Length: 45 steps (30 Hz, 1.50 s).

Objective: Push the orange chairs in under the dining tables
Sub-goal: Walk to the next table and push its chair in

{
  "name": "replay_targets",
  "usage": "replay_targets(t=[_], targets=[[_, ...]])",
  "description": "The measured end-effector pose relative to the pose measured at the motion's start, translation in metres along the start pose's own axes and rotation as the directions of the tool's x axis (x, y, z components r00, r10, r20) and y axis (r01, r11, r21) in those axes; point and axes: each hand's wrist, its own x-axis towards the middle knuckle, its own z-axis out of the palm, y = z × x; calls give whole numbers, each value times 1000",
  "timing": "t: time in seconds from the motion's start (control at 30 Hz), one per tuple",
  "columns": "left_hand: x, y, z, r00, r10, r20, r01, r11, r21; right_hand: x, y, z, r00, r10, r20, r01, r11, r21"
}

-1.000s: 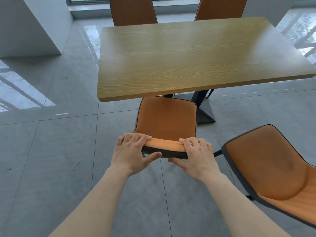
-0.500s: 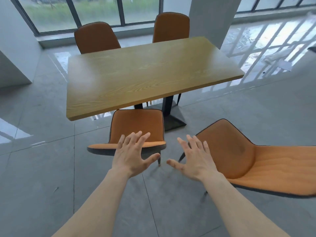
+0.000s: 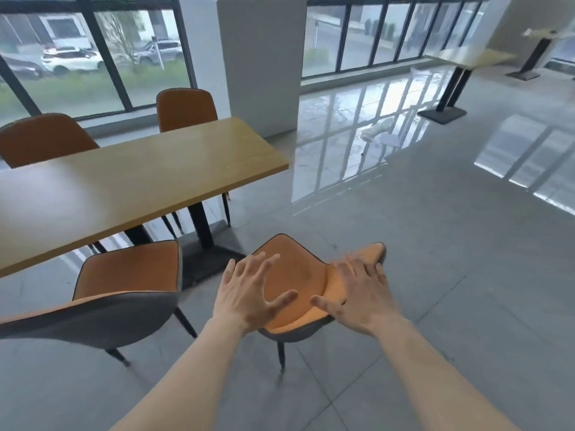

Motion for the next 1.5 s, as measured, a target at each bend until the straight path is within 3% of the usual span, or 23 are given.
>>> replay_targets(t=[0.17,0.33,0.5,0.73,1.07,1.23,1.37,1.5], targets=[[44,85,40,1000,8,9,-7,1000,-20,12,100,-26,1000,11,-22,-12,999,-32],[108,124,77,1000,-24,15,25,999,-48,70,169,-29,1000,-7,-15,6,999,-54],[157,142,104,991,-128,42,131,989,-70,127,210,-28,990,-67,122,78,993,-86],[156,156,137,932,-360,37,361,931,-53,175,233,-17,939,-245,241,263,964,-46],[101,196,206,755,-655,19,654,752,-87,207,256,31,756,-537,374,593,804,-45],[101,198,224,708,-707,-8,706,707,-48,223,254,53,697,-593,404,660,750,-39],[103,194,224,702,-712,2,712,702,-11,226,255,64,706,-627,330,679,732,-62],[105,188,225,718,-696,-14,696,718,12,236,250,63,667,-647,370,727,673,-134]])
